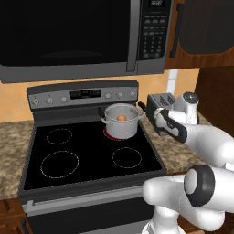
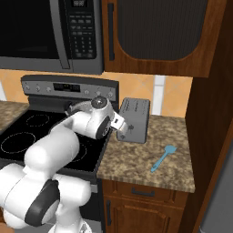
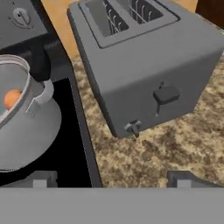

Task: Put the onion and mushroom in the pot. Retrieve the spatula and lightly stir the vegetables in the pot.

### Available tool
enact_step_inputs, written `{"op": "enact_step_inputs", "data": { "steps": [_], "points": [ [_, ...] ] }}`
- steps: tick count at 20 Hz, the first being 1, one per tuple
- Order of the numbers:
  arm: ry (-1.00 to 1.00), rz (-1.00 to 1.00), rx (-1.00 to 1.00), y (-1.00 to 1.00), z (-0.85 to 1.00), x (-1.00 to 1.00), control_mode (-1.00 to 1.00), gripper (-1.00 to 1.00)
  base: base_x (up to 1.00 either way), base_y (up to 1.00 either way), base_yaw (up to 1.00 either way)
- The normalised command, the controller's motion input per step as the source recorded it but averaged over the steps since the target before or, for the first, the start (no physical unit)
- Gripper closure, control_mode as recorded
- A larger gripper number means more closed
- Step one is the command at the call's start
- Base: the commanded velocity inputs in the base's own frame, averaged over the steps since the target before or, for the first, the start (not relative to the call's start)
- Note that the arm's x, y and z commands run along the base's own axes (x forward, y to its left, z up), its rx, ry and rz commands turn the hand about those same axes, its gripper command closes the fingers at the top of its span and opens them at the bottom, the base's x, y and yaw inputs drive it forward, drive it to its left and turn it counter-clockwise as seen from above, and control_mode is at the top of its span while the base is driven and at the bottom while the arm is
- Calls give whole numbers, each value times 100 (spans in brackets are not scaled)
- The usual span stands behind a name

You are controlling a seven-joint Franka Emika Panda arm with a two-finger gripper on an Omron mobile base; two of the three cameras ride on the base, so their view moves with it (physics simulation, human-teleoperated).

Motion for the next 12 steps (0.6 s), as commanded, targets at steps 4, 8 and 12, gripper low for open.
{"op": "enact_step_inputs", "data": {
  "steps": [4, 8, 12],
  "points": [
    [31, -17, -8, -100, -94, -35, -100, -100, 0, 0, 0],
    [15, -12, -1, -100, -88, -35, -100, -100, 0, 0, 0],
    [4, -5, 0, -100, -52, -2, -100, -100, 0, 0, 0]
  ]
}}
